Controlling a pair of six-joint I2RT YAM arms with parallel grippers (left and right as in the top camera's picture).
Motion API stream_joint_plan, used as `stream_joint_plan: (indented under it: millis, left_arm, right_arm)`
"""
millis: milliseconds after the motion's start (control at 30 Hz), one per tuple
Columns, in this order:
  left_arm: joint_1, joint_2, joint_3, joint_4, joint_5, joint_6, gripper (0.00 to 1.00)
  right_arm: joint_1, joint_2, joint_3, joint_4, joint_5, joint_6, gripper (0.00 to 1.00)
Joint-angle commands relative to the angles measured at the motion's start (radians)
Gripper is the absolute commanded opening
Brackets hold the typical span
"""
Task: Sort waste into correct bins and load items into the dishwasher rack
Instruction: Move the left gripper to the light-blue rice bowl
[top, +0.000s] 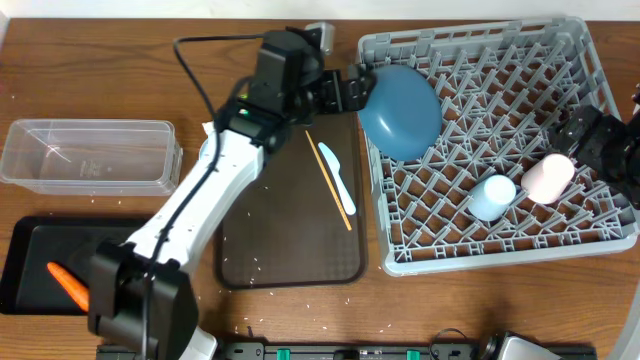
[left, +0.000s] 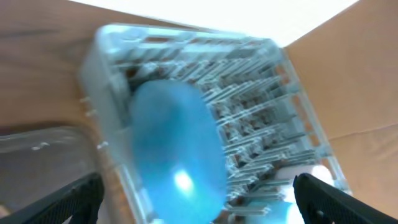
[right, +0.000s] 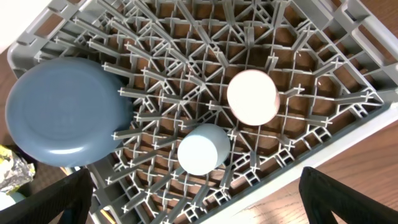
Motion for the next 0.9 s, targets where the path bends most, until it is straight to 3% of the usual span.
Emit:
stream_joint_plan:
  millis: [0,67,233,367,533,700,867]
  left_arm:
    - [0.026,-0.08,0.01,-0.119,-0.184,0.114,0.98]
    - [0.025,-0.129,0.01,-0.21,-0.307,0.178,0.98]
    - [0.034,-0.211,0.01,-0.327,-0.371,0.387,0.98]
    - [0.081,-0.195,0.008,-0.468,-0.492,0.361,1.0]
    - [0.144,-0.09,0.002,-0.572,-0.491,0.353,0.84]
    - [0.136,-0.008,0.002,-0.613,-0.494,0.354,0.8]
    - [0.117,0.08,-0.007,-0.656,-0.503,0.354,0.55]
  right_arm:
    - [-0.011,-0.003,0.003,0.001,0.006,-0.009,0.99]
    - [-0.011,-0.003,0.003,0.001,0.006,-0.009,0.99]
    - [-0.007,-0.003,0.003,0.001,0.006,-0.009,0.99]
    - [-0.006,-0.003,0.003,-0.01,0.005,-0.009,0.99]
    - [-0.006,-0.003,0.003,-0.015,-0.003,-0.008,0.99]
    - [-0.006,-0.003,0.003,-0.024,-0.002,-0.009,0.99]
    - [-0.006,-0.003,0.003,-0.037,-0.002,-0.009,0.99]
